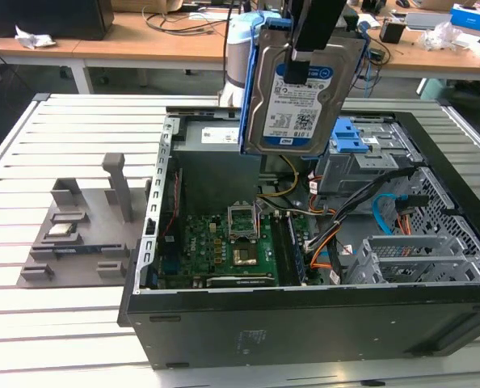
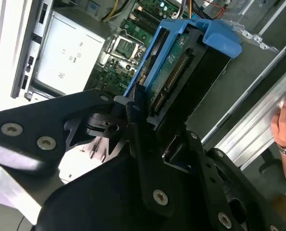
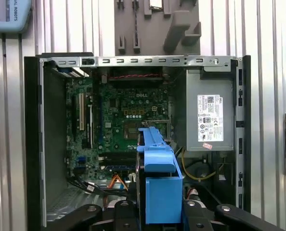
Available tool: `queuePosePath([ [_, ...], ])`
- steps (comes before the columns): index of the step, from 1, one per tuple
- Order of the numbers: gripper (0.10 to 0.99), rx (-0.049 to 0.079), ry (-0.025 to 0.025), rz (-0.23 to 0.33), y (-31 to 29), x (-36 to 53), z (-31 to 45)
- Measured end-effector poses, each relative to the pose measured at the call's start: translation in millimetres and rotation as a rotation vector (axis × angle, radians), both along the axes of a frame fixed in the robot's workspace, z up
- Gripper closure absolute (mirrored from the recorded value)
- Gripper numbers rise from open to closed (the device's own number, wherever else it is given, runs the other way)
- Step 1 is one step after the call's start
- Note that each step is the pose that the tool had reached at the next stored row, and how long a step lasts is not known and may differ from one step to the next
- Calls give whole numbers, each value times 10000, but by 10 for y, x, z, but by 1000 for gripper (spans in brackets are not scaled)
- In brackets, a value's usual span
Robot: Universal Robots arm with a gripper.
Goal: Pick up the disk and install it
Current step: 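Pick up the disk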
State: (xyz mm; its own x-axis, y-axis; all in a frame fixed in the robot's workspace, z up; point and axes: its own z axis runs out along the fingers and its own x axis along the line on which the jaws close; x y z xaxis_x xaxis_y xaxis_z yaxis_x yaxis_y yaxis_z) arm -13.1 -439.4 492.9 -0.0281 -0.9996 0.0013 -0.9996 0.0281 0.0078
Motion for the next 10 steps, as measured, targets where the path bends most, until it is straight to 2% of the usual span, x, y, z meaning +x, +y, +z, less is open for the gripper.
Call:
queuePosePath([
  [2, 725, -23, 0, 0, -59, 0, -1],
  [3, 725, -43, 0, -1, -107, 0, 0],
  [8, 725, -98, 0, -1, -247, 0, -2],
  [10, 725, -133, 0, -1, -336, 0, -3],
])
